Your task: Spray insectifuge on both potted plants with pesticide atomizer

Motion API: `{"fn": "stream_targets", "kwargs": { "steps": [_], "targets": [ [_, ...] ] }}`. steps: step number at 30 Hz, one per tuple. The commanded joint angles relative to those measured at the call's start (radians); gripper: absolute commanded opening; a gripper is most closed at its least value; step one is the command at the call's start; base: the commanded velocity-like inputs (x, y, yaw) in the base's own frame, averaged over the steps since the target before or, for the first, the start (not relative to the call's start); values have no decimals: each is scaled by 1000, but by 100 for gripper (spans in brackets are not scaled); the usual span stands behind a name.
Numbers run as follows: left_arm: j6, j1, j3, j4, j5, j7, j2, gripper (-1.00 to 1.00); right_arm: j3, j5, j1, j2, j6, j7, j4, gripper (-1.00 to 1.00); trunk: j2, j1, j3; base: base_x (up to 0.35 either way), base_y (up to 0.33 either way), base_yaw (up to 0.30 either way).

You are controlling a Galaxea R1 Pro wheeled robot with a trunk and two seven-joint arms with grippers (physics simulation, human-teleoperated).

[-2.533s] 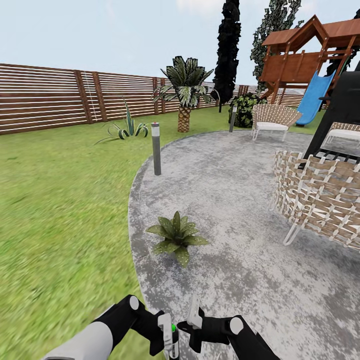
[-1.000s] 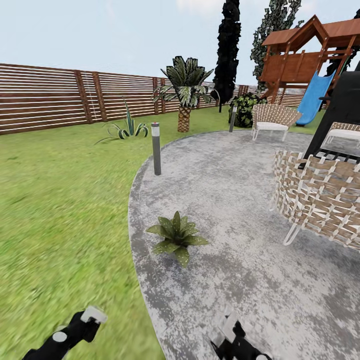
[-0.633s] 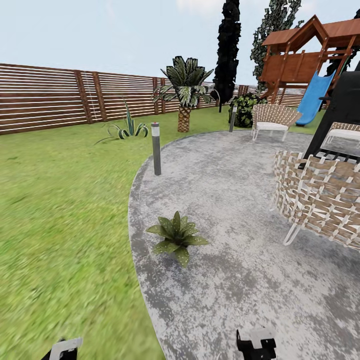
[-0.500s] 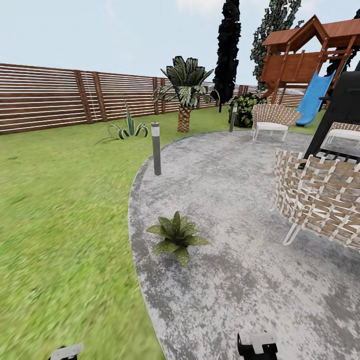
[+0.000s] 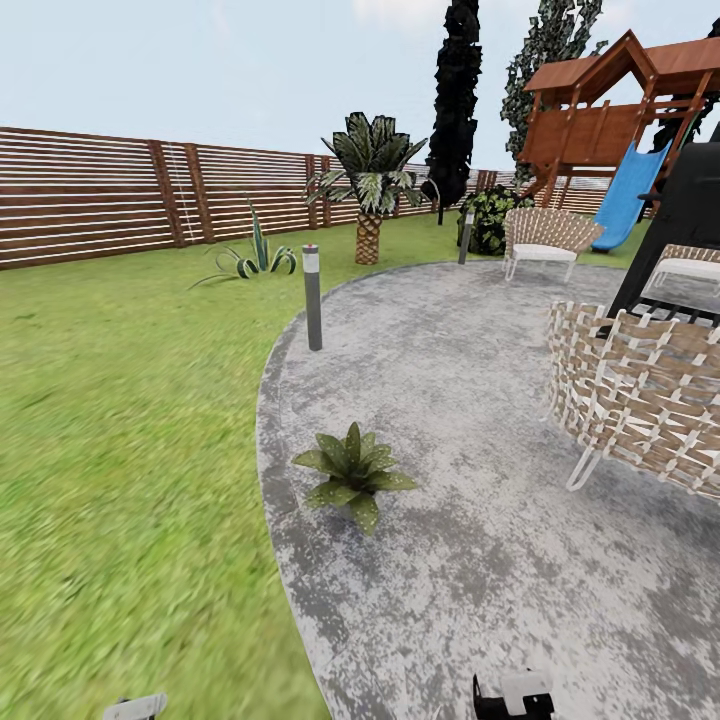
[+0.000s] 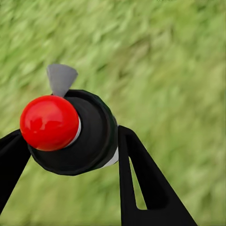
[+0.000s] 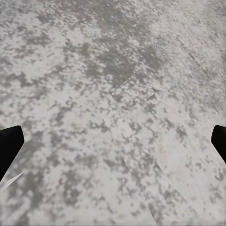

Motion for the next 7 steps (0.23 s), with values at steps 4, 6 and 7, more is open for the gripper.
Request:
{"fn": "stream_targets", "kwargs": {
  "steps": [4,6,7],
  "targets": [
    [-4,-1,9,1,-12,-1,0,-100,-7,11,-1,0,-2,-5,1,100,0,0,-1,0,0,0],
    [-5,-1,9,1,-12,-2,-4,-100,-7,11,-1,0,-2,-5,1,100,0,0,-1,0,0,0],
    [-5,-1,9,1,-13,-3,-5,-100,-7,11,-1,0,-2,-5,1,100,0,0,-1,0,0,0]
  ]
}}
